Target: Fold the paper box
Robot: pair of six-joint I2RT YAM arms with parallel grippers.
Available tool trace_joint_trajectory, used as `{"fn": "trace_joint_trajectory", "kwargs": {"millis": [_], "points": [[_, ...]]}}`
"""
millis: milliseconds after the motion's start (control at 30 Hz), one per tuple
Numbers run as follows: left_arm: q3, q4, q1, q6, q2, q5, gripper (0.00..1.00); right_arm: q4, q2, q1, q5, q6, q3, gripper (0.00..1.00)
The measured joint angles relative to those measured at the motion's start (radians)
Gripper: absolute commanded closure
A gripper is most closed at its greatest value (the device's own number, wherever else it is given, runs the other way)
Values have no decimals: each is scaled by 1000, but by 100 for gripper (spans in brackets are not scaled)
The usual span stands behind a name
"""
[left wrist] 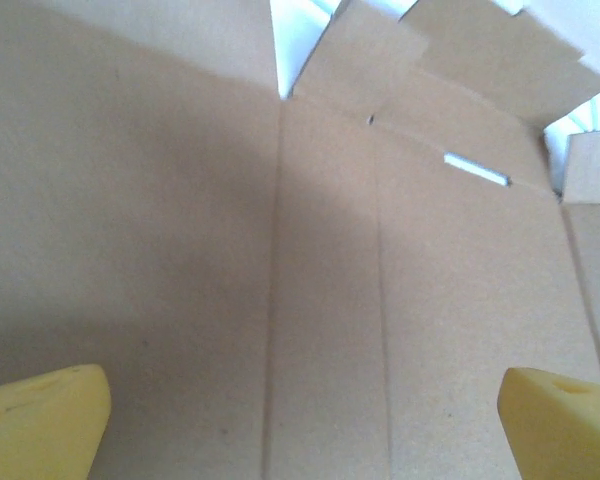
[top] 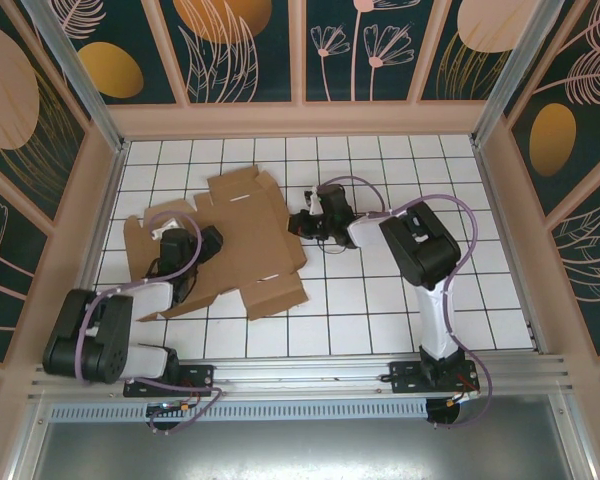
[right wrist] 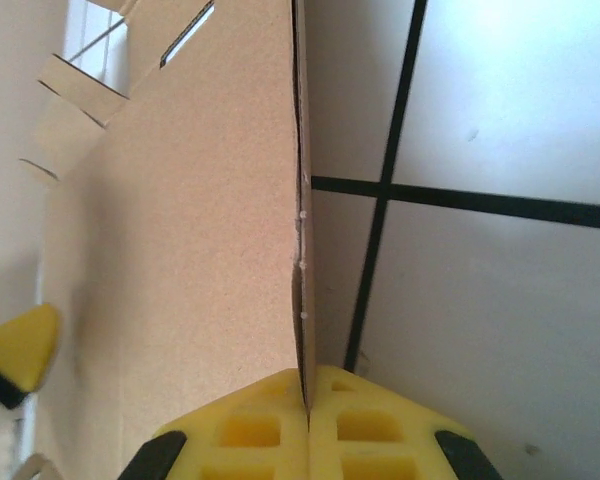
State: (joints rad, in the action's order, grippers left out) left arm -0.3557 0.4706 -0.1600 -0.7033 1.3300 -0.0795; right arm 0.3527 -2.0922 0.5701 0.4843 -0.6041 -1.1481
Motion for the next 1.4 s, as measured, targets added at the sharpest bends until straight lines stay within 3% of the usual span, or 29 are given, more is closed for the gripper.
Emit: {"fn": "trace_joint_trajectory", "kwargs": {"millis": [167,300,433,733,1100,1233,1400], "points": [[-26,-72,0,79,-138,-11,1,-130,140,-90,-42,139,62,100],[-56,-92,0,126,-140,24,1,-251,253,-215,-76,287,117,100],[-73,-90,0,138,-96,106,1,-386,310,-267,-171,442,124,100],[-199,-89,0,160,8,211,1,-518,338,-192,-585,590,116,100],[-654,-199,-4,281,346,340,1,-428,338,-21,-1054,730,117,100],[-772,-252,-25,315,472,371,1,-408,338,-18,-1038,754,117,100],[-943,-354,-67,387,606,401,1,-384,354,-98,-764,758,141,100]]}}
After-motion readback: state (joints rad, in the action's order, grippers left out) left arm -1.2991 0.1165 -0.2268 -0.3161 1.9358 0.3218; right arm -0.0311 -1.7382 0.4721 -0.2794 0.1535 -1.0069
